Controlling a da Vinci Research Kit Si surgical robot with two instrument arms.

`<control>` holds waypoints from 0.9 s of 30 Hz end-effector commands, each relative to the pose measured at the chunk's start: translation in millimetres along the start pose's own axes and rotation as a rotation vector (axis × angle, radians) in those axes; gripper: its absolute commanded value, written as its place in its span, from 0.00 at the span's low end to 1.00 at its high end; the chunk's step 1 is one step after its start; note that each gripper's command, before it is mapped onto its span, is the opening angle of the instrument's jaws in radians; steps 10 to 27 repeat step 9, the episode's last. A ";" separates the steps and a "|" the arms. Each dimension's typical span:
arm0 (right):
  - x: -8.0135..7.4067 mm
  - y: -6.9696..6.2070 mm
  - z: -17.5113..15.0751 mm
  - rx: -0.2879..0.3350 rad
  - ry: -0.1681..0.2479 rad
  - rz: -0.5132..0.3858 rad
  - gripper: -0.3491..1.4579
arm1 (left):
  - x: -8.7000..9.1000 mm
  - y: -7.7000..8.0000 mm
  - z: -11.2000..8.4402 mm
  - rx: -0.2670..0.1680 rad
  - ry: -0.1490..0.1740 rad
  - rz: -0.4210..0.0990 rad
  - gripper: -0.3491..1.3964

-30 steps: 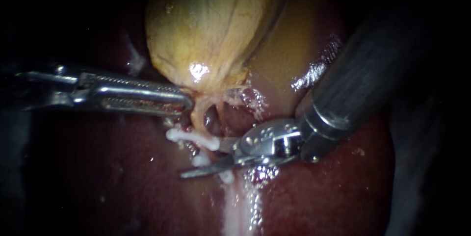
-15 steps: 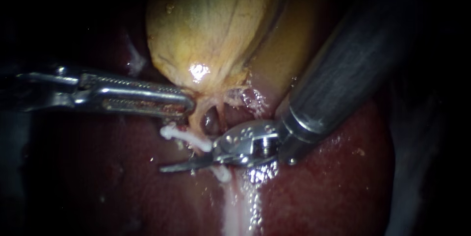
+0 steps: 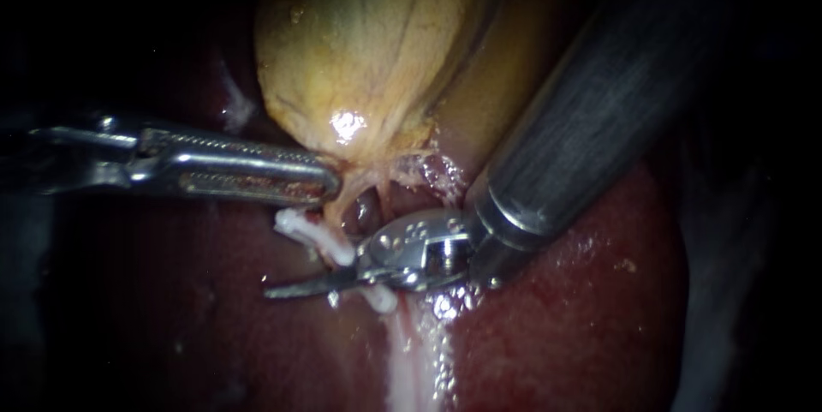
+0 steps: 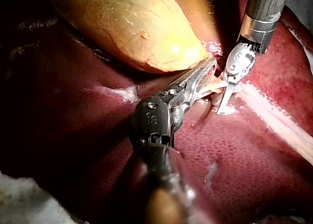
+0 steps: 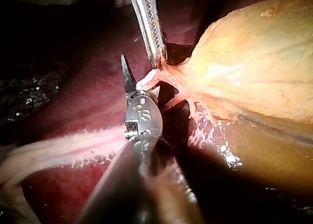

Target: Go to the cutting position left tube

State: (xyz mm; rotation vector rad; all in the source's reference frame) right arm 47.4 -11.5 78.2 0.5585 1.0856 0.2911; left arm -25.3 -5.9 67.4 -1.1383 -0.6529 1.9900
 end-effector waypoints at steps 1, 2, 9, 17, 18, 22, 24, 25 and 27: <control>0.0 0.0 0.0 0.000 0.000 0.000 0.98 | 0.0 0.0 0.0 0.000 0.000 0.000 0.00; 0.0 0.1 0.0 0.000 0.000 0.000 0.98 | 0.0 0.0 0.0 0.000 0.000 0.000 0.00; -0.1 0.0 -0.1 0.002 0.000 -0.001 0.98 | 0.0 -0.1 0.0 -0.001 0.000 0.000 0.00; -0.1 0.0 -0.1 0.002 0.000 -0.001 0.98 | 0.0 -0.1 0.0 -0.001 0.000 0.000 0.00; -0.1 0.0 -0.1 0.002 0.000 -0.001 0.98 | 0.0 -0.1 0.0 -0.001 0.000 0.000 0.00; -0.1 0.0 -0.1 0.002 0.000 -0.001 0.98 | 0.0 -0.1 0.0 -0.001 0.000 0.000 0.00; -0.1 0.0 -0.1 0.002 0.000 -0.001 0.98 | 0.0 -0.1 0.0 -0.001 0.000 0.000 0.00; -0.1 0.0 -0.1 0.002 0.000 -0.001 0.98 | 0.0 -0.1 0.0 -0.001 0.000 0.000 0.00; -0.1 0.0 -0.1 0.002 0.000 -0.001 0.98 | 0.0 -0.1 0.0 -0.001 0.000 0.000 0.00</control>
